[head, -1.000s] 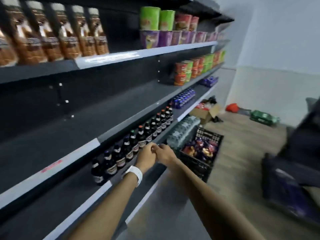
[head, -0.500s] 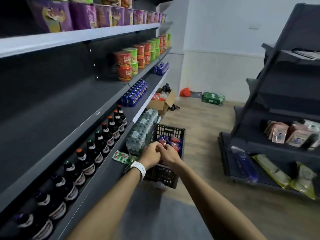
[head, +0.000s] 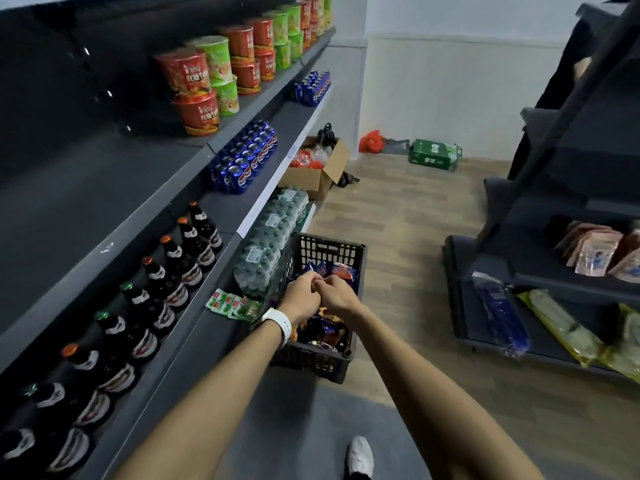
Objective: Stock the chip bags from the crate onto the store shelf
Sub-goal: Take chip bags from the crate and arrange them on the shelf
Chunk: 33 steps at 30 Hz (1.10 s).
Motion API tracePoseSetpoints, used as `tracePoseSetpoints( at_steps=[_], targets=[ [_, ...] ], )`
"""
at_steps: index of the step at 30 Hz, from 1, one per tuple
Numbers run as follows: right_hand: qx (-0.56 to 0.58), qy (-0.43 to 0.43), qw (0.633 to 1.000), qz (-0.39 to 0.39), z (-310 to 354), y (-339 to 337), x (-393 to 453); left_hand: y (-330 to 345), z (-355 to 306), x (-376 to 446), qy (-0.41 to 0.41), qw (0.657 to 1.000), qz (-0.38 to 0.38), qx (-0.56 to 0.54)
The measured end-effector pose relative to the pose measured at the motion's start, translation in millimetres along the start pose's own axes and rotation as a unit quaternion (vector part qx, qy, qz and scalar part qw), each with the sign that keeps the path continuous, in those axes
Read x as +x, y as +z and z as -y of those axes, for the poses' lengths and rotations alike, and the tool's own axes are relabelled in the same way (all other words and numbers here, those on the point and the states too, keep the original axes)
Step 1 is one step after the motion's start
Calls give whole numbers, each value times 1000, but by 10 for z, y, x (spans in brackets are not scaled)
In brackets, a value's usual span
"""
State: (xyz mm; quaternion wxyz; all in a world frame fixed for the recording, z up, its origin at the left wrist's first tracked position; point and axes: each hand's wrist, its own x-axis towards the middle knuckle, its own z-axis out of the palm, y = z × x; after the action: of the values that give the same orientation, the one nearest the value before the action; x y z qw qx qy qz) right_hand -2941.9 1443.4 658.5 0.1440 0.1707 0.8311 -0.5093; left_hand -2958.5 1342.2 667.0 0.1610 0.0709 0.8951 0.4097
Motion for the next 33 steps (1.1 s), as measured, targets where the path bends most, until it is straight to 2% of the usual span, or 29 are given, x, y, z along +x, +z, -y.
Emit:
tracePoseSetpoints(
  at_steps=[4, 9, 13, 23, 26, 28, 29, 32, 33],
  targets=[
    [-7, 36, 999, 37, -261, -180, 739, 314, 7, 611, -61, 998, 11, -5],
    [6, 85, 994, 73, -813, -71, 1692, 634, 205, 1201, -108, 994, 27, -3],
    [-8, 94, 991, 91, -700, -137, 1828, 836, 456, 1553, -142, 989, 34, 3],
    [-38, 128, 985, 106, -1338, 255, 2785, 1373, 1227, 2319, -194, 980, 47, -3],
    [-42, 130, 986, 96, -1454, 342, 2992, 1544, 1427, 2502, -167, 985, 49, 9],
    [-55, 121, 987, 90, -1475, 375, 3084, 1624, 1526, 2604, -158, 986, 49, -13],
    [-63, 119, 987, 90, -1516, 404, 3142, 1665, 1577, 2652, -173, 983, 30, -61],
    [-72, 121, 986, 89, -1599, 450, 3240, 1764, 1717, 2847, -289, 935, 18, -205],
    [-76, 119, 986, 86, -1618, 455, 3253, 1790, 1756, 2876, -306, 928, 40, -210]
  ],
)
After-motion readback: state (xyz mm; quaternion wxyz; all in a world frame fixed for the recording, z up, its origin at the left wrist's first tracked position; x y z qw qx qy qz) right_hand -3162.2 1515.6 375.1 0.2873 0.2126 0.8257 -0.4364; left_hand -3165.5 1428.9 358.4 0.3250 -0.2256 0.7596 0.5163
